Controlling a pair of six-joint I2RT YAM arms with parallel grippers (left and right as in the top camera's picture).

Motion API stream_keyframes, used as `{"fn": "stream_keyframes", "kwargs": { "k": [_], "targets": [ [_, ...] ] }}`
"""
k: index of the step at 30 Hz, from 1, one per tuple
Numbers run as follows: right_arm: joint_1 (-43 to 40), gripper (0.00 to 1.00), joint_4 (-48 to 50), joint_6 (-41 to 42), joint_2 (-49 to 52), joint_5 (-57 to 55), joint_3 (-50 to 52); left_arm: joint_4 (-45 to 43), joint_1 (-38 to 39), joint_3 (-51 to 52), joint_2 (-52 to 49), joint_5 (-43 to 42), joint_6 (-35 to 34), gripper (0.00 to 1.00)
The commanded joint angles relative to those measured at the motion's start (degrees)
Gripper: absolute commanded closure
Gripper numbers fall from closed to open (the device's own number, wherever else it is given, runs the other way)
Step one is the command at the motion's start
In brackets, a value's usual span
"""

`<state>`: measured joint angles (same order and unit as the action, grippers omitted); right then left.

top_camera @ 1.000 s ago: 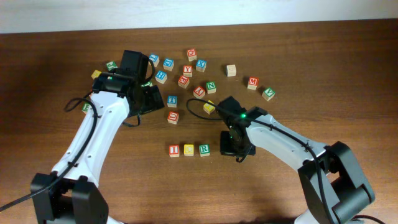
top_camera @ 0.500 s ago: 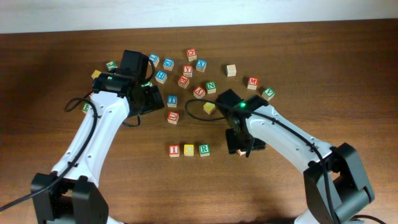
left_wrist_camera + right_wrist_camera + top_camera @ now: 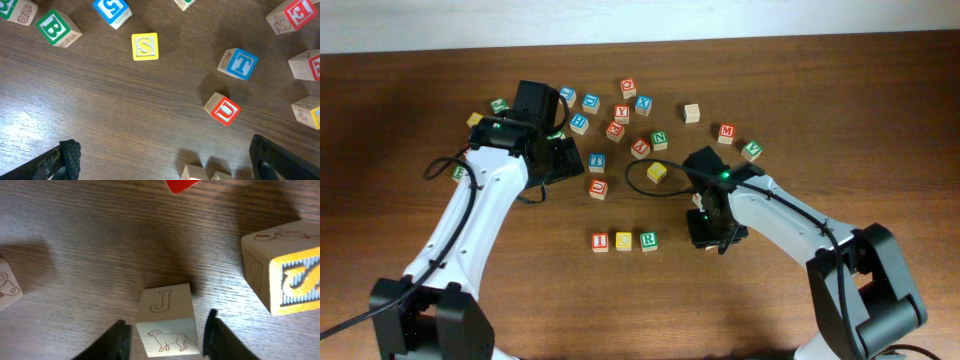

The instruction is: Spell out ICRA

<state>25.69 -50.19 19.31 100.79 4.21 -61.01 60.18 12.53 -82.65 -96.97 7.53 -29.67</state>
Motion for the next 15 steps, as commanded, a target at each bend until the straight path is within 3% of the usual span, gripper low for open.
{"fn": "stream_keyframes", "kwargs": {
  "k": [1, 3, 6, 11, 15],
  "targets": [
    [0.2, 0.63, 0.9, 0.7, 0.2, 0.3, 1.6, 0.0, 0.1, -0.6, 0.5, 0.3, -0.7, 0.01],
    [0.2, 0.63, 1.3, 0.7, 0.2, 0.3, 2.1, 0.0, 0.1, -0.6, 0.5, 0.2, -0.7, 0.01],
    [0.2, 0.73, 2.6, 0.7, 0.2, 2.6, 2.1, 0.0, 0.1, -0.6, 0.5, 0.3, -0.7, 0.01],
    [-2.7, 0.78, 4.2, 0.6, 0.2, 8.9, 2.1, 0.0, 0.1, -0.6, 0.5, 0.3, -0.7, 0.01],
    [-8.7, 0.78, 4.2, -6.0, 0.2, 23.0, 2.1, 0.0, 0.1, -0.6, 0.5, 0.2, -0.7, 0.01]
  ]
}}
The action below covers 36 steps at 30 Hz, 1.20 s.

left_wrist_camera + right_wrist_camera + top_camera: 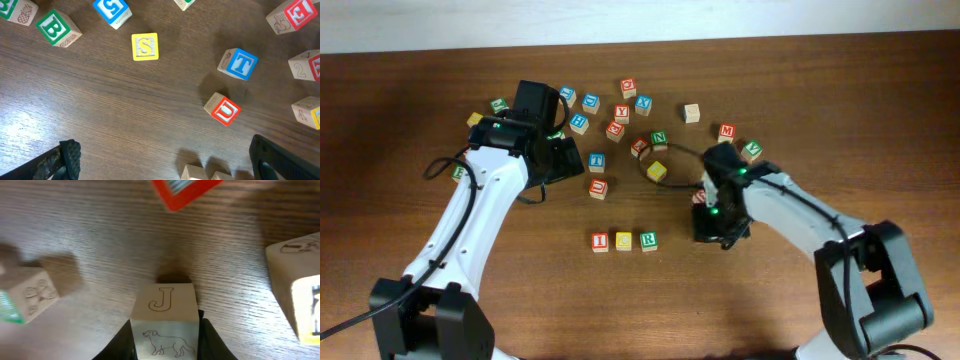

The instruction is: Spell out ICRA

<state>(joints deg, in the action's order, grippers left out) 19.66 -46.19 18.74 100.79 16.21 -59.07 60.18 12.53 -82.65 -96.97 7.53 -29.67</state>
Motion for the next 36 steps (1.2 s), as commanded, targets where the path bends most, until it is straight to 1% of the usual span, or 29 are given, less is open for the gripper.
{"fn": "stream_keyframes", "kwargs": {
  "k": [1, 2, 4, 6, 9, 12, 14, 15, 16, 17, 19, 21, 23, 25, 27, 28, 29, 30, 31, 33, 34, 36],
  "targets": [
    [-3.9, 0.78, 0.2, -9.1, 0.2, 15.9, 0.3, 0.0, 0.1, -0.6, 0.5, 0.2, -0.7, 0.01],
    [-4.8, 0.78, 0.2, -11.0, 0.2, 19.0, 0.8, 0.0, 0.1, -0.6, 0.5, 0.3, -0.7, 0.01],
    [-5.8, 0.78, 2.2, -11.3, 0.2, 22.3, 3.7, 0.0, 0.1, -0.6, 0.5, 0.3, -0.7, 0.01],
    [-6.6, 0.78, 9.3, -11.5, 0.2, 30.3, 9.4, 0.0, 0.1, -0.6, 0.5, 0.3, -0.7, 0.01],
    [-8.9, 0.78, 17.1, -11.4, 0.2, 38.6, 15.6, 0.0, 0.1, -0.6, 0.5, 0.3, -0.7, 0.01],
    [-12.2, 0.78, 18.1, -11.4, 0.2, 40.1, 18.3, 0.0, 0.1, -0.6, 0.5, 0.3, -0.7, 0.01],
    [-15.2, 0.71, 18.2, -11.0, 0.2, 40.1, 18.2, 0.0, 0.1, -0.6, 0.5, 0.3, -0.7, 0.01],
    [-16.6, 0.65, 18.1, -11.0, 0.2, 39.9, 18.2, 0.0, 0.1, -0.6, 0.5, 0.3, -0.7, 0.01],
    [-18.4, 0.54, 18.1, -11.0, 0.2, 39.9, 18.2, 0.0, 0.1, -0.6, 0.5, 0.3, -0.7, 0.01],
    [-20.5, 0.51, 17.1, -11.0, 0.2, 39.5, 17.6, 0.0, 0.1, -0.6, 0.5, 0.3, -0.7, 0.01],
    [-22.0, 0.5, 13.5, -11.3, 0.2, 36.4, 15.5, 0.0, 0.1, -0.6, 0.5, 0.3, -0.7, 0.01],
    [-21.9, 0.48, 7.7, -14.1, 0.2, 34.1, 12.2, -0.1, 0.1, -0.6, 0.5, 0.3, -0.7, 0.01],
    [-21.9, 0.49, -1.2, -16.3, 0.0, 29.3, 6.5, 0.0, 0.1, -0.6, 0.5, 0.2, -0.7, 0.01],
    [-21.9, 0.49, -9.8, -18.4, -1.6, 27.3, 1.7, 0.0, 0.1, -0.6, 0.5, 0.2, -0.7, 0.01],
    [-21.6, 0.49, -14.7, -19.7, -4.0, 26.6, 0.1, 0.0, 0.1, -0.6, 0.5, 0.2, -0.7, 0.01],
    [-20.8, 0.55, -17.6, -21.2, -6.3, 26.0, 0.1, 0.0, 0.1, -0.6, 0.5, 0.3, -0.7, 0.01],
    [-19.5, 0.65, -19.7, -21.3, -7.7, 23.8, 0.1, -0.1, 0.1, -0.6, 0.5, 0.3, -0.7, 0.01],
    [-17.1, 0.82, -21.9, -21.3, -9.1, 20.8, 0.1, 0.0, 0.1, -0.6, 0.5, 0.2, -0.7, 0.01],
    [-14.4, 0.94, -22.2, -21.3, -9.4, 19.6, 0.1, 0.0, 0.1, -0.6, 0.5, 0.2, -0.7, 0.01],
    [-8.6, 0.96, -19.1, -16.2, -9.1, 17.2, 0.4, 0.0, 0.1, -0.6, 0.5, 0.2, -0.7, 0.01],
    [-5.2, 0.96, -16.3, -8.9, -8.9, 12.6, 0.9, -0.1, 0.1, -0.6, 0.5, 0.2, -0.7, 0.01],
    [-0.3, 0.96, -13.1, -2.1, -8.4, 8.9, 1.3, 0.0, 0.1, -0.6, 0.5, 0.2, -0.7, 0.01]
  ]
}}
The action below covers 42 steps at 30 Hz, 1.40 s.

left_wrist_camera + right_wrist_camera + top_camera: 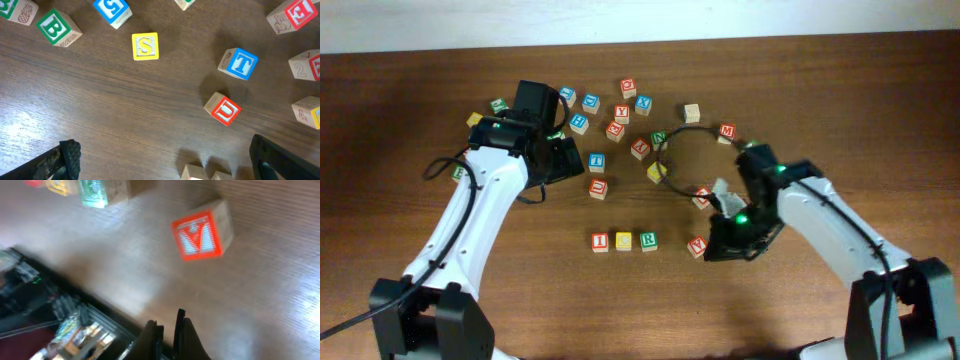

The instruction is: Spell out ICRA

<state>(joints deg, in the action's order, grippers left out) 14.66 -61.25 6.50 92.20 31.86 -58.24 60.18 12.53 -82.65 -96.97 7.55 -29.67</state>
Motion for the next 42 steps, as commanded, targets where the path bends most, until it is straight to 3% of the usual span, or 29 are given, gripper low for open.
{"fn": "stream_keyframes", "kwargs": {
  "k": [1, 4, 9, 19, 33, 42],
  "targets": [
    [7.9, 0.96, 4.2, 14.5, 0.2, -8.5, 0.7, 0.0, 0.1, -0.6, 0.5, 0.2, -0.7, 0.01],
    [11.4, 0.96, 5.3, 25.3, 0.3, -14.9, 0.8, 0.0, 0.1, -0.6, 0.5, 0.2, -0.7, 0.01],
    [13.2, 0.96, 13.4, 31.7, 0.3, -14.4, 4.7, 0.0, 0.1, -0.6, 0.5, 0.2, -0.7, 0.01],
    [14.3, 0.96, 17.6, 33.4, 0.3, -14.4, 8.8, 0.0, 0.1, -0.6, 0.5, 0.2, -0.7, 0.01],
    [14.2, 0.96, 18.8, 33.1, 0.3, -28.3, 8.8, 0.0, 0.1, -0.6, 0.5, 0.2, -0.7, 0.01],
    [14.2, 0.96, 27.3, 32.8, 0.3, -37.3, 8.8, 0.0, 0.1, -0.6, 0.5, 0.2, -0.7, 0.01]
  ]
}}
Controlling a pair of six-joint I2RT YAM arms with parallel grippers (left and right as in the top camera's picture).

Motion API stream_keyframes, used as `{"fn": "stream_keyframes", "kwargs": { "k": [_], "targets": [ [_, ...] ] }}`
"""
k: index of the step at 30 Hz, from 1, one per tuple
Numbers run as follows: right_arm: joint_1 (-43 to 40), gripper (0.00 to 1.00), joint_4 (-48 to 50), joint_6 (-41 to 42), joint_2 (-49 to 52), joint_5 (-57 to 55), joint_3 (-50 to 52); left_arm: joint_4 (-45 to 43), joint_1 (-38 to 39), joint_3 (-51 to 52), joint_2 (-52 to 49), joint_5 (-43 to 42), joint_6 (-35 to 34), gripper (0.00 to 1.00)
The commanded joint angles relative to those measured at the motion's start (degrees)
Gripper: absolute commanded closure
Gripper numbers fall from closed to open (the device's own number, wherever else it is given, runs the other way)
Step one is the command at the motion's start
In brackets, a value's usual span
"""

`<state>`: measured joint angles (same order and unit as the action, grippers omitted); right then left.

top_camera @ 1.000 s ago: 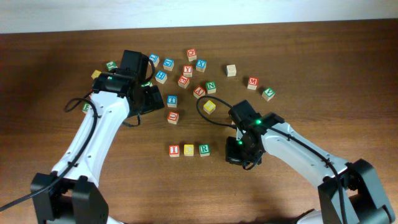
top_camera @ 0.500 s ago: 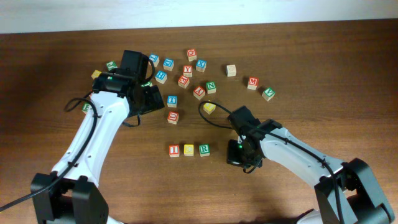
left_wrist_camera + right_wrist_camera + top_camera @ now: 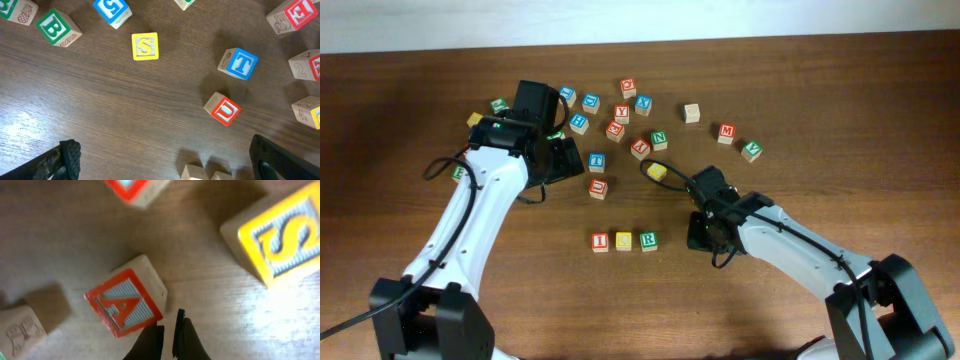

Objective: Spell out ICRA
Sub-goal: 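Grasp the red A block with the right gripper and lift it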

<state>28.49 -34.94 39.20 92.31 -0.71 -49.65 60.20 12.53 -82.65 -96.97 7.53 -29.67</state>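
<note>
The row of I (image 3: 600, 241), C (image 3: 624, 240) and R (image 3: 648, 240) blocks lies at the table's front middle. The red A block (image 3: 125, 302) lies face up and tilted in the right wrist view; in the overhead view the right arm hides it. My right gripper (image 3: 167, 325) (image 3: 705, 228) is shut and empty, its fingertips at the A block's right edge. Part of the R block's side (image 3: 20, 327) shows just left of A. Far back left, my left gripper (image 3: 165, 165) (image 3: 555, 160) hangs wide open above bare wood.
A yellow S block (image 3: 280, 235) (image 3: 657, 171) and a red block (image 3: 132, 187) lie just beyond the A block. Loose blocks are scattered at the back, among them T (image 3: 238, 63), U (image 3: 222, 108), S (image 3: 145, 46) and B (image 3: 57, 29) under the left gripper.
My right gripper, still shut, has moved left from beside the A block to right over it, with its fingertips now at the block's edge. The left arm has not moved.
My right gripper stood open around a block showing its J side, right of the row, then shut on it. Later that block lay on the table, A face up, a gap right of R, the gripper shut and empty beside it. Now the fingertips meet its edge.
</note>
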Motion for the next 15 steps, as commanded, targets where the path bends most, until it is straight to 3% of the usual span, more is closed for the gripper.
{"fn": "stream_keyframes", "kwargs": {
  "k": [1, 15],
  "targets": [
    [0.4, 0.96, 1.4, 0.1, 0.2, -6.7, 0.2, -0.1, 0.1, -0.6, 0.5, 0.2, -0.7, 0.01],
    [0.4, 0.96, 12.2, 0.1, 0.2, -9.0, 0.2, -0.1, 0.1, -0.6, 0.5, 0.3, -0.7, 0.01]
  ]
}}
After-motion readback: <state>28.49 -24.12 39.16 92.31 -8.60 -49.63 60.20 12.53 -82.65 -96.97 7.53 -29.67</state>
